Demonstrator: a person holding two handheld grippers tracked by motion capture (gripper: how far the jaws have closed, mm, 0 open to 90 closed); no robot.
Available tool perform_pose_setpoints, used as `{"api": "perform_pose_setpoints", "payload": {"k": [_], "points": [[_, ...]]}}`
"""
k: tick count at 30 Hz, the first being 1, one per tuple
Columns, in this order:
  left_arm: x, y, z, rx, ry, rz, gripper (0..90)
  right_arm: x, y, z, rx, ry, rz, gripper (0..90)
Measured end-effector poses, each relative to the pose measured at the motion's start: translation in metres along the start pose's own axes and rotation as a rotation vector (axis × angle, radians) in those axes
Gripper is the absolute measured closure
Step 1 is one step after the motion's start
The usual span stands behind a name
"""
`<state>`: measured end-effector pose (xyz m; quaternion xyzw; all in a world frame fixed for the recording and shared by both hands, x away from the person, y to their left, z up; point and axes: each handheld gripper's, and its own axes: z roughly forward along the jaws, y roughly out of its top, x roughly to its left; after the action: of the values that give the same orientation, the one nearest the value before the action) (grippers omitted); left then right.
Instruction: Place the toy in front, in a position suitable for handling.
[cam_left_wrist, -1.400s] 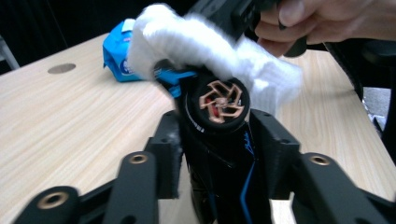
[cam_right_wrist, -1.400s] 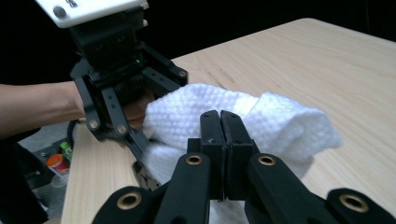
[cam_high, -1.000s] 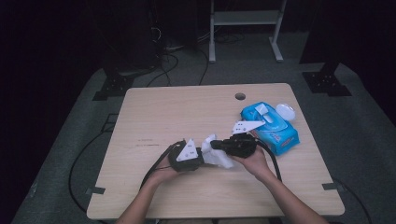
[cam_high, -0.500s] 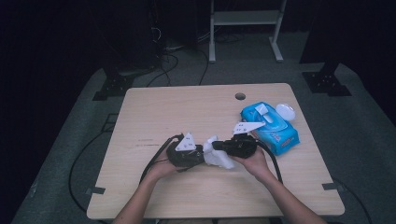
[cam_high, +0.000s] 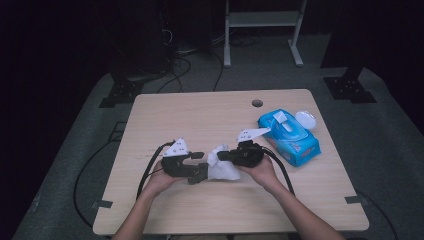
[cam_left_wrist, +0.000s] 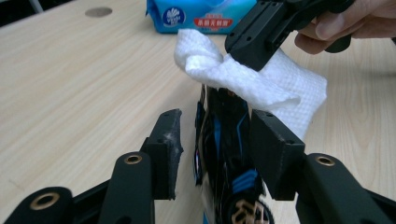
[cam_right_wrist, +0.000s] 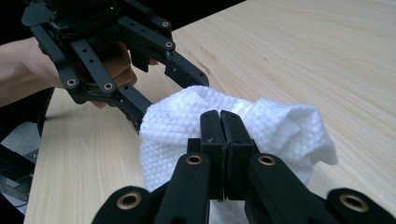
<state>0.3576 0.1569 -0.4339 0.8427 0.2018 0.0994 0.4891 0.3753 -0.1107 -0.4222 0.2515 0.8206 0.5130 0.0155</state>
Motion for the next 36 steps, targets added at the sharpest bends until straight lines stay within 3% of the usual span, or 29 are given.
{"api": "perform_pose_setpoints", "payload": {"k": [6, 16, 21, 29, 36], "points": [[-0.002, -0.006, 0.001, -0.02, 0.009, -0.017, 52.6, -0.001, -0.003, 0.006, 0.037, -0.003, -0.001, 88.5], [-0.021, -0.008, 0.006, -0.022, 0.001, 0.058, 50.7, 0.008, -0.014, -0.001, 0.056, 0.0, -0.031, 88.5], [-0.027, -0.01, 0.011, -0.019, 0.0, 0.098, 46.9, 0.016, -0.022, -0.008, 0.062, -0.027, -0.07, 88.6], [-0.032, -0.016, 0.028, 0.073, 0.04, 0.16, 47.2, 0.009, -0.042, -0.01, 0.082, -0.07, -0.05, 88.5], [-0.029, -0.013, 0.027, 0.055, 0.037, 0.143, 46.3, -0.001, -0.045, -0.016, 0.069, -0.083, -0.016, 88.5]]}}
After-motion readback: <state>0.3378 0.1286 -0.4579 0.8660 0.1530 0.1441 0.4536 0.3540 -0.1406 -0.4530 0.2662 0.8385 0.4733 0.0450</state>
